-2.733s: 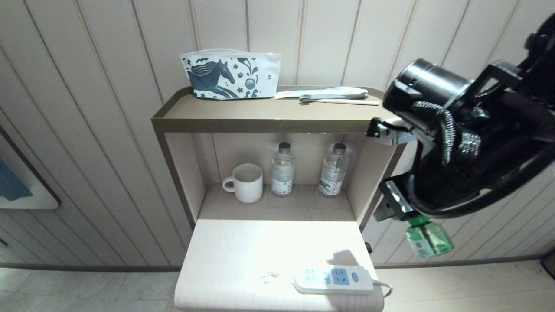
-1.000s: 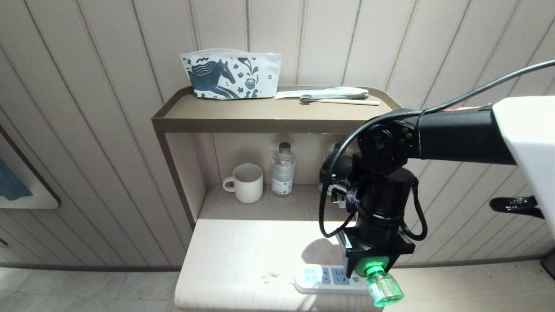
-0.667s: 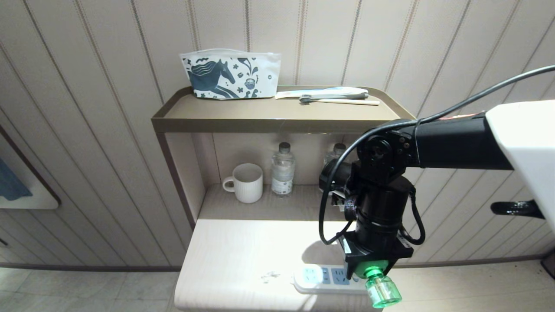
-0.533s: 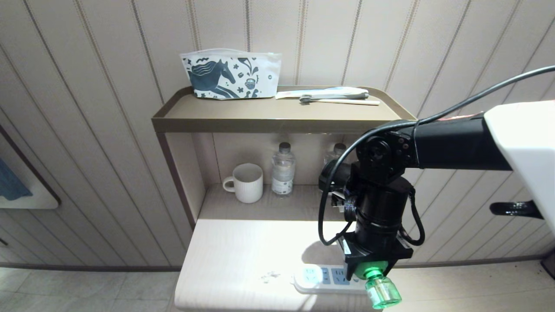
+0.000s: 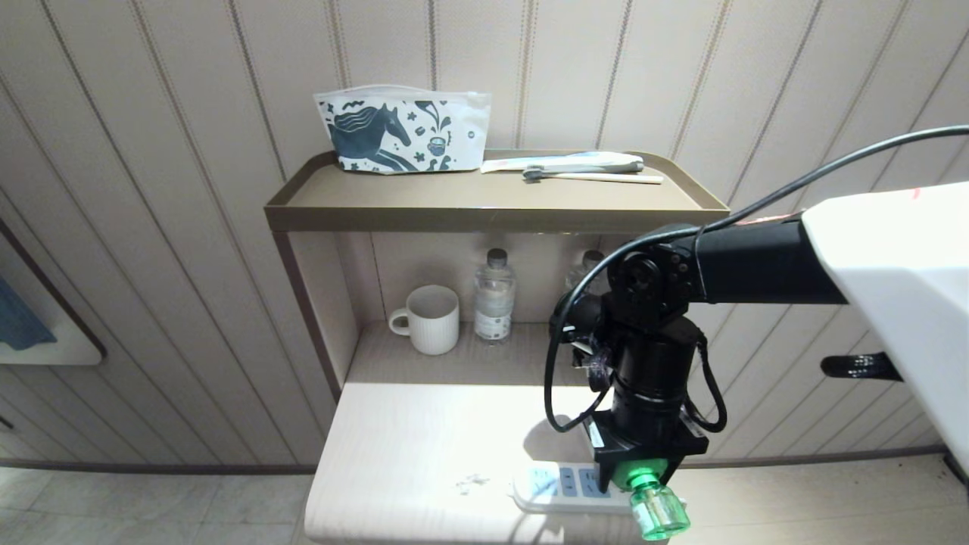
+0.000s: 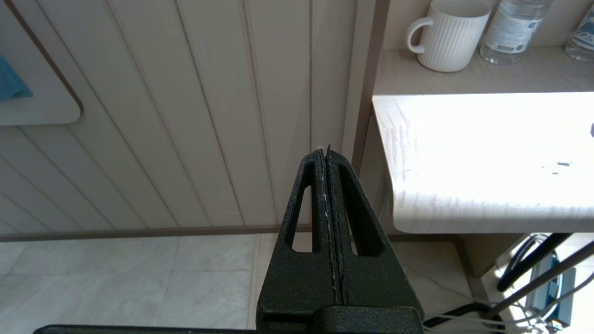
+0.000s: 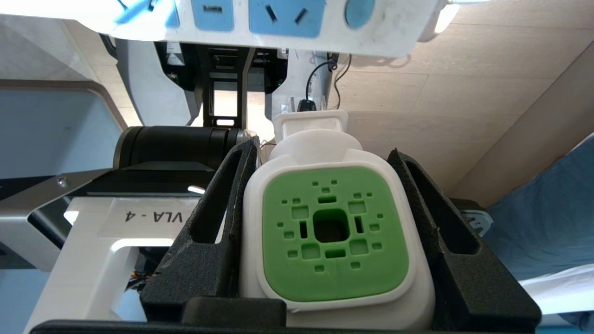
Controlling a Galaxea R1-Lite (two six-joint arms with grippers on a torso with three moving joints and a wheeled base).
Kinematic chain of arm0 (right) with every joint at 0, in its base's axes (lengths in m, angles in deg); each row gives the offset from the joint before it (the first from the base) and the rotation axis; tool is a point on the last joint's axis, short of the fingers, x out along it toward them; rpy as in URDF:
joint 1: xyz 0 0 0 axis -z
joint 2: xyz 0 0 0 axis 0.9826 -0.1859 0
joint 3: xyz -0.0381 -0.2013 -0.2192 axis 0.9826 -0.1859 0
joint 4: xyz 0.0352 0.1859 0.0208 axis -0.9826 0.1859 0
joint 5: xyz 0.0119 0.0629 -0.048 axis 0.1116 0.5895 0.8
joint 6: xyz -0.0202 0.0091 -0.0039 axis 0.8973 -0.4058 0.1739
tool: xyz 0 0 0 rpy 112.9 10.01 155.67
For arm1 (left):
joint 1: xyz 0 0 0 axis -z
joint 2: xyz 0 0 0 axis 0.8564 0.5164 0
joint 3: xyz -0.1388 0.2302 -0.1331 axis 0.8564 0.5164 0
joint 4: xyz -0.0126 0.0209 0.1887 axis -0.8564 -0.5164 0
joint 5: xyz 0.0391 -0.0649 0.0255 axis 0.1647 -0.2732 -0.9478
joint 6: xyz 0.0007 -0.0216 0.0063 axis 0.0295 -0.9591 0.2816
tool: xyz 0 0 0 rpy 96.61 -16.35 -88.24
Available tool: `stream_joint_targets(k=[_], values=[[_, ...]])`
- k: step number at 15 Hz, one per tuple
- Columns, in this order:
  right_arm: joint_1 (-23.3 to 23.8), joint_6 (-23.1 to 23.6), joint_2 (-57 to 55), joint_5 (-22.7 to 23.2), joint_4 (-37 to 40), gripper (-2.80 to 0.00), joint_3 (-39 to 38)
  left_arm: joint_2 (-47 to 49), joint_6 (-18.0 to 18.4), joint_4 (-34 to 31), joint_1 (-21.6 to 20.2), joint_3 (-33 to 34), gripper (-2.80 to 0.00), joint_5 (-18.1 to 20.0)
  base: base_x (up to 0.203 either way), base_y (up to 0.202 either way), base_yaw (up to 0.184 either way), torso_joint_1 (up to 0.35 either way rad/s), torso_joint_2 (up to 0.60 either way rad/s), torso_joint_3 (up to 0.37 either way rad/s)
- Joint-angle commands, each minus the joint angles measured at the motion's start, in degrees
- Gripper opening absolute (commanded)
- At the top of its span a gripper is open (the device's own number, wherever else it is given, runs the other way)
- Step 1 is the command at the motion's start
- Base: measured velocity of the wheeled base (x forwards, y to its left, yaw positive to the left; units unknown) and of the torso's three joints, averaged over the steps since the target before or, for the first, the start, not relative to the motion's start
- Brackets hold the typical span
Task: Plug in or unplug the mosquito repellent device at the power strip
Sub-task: Insert the plug into the socket
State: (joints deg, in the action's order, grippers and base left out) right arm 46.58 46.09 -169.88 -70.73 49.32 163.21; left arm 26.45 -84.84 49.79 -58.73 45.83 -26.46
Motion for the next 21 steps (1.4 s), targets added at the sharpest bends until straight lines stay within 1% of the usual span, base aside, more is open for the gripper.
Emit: stream_joint_targets(k=[1, 6, 9, 14, 17, 21], values=[[0.01, -0.10, -1.57, 0.04, 0.24, -2.80, 0.41, -0.02, 0.03, -0.03, -0.01, -0.03, -2.80, 0.01, 0.000, 0.000, 0.000, 0.000, 0.00, 0.000], [1.00, 0.23, -2.69, -0.32, -1.86, -2.80, 1.67, -0.02, 0.03, -0.03, -0.01, 0.06, -2.80, 0.01, 0.000, 0.000, 0.000, 0.000, 0.00, 0.000], [0.98, 0.30, -4.23, -0.32, -1.95, -2.80, 3.30, -0.02, 0.03, -0.03, -0.01, 0.06, -2.80, 0.01, 0.000, 0.000, 0.000, 0.000, 0.00, 0.000], [1.03, 0.66, -4.54, -0.49, -2.04, -2.80, 3.26, -0.02, 0.03, -0.03, -0.01, -0.03, -2.80, 0.01, 0.000, 0.000, 0.000, 0.000, 0.00, 0.000], [2.03, 2.33, -5.02, -0.49, -2.04, -2.80, 3.32, -0.02, 0.03, -0.03, 0.00, -0.03, -2.80, 0.01, 0.000, 0.000, 0.000, 0.000, 0.00, 0.000], [2.21, 4.13, -5.79, -0.40, -2.12, -2.80, 3.56, -0.02, 0.03, -0.03, -0.01, 0.04, -2.80, 0.01, 0.000, 0.000, 0.000, 0.000, 0.00, 0.000]])
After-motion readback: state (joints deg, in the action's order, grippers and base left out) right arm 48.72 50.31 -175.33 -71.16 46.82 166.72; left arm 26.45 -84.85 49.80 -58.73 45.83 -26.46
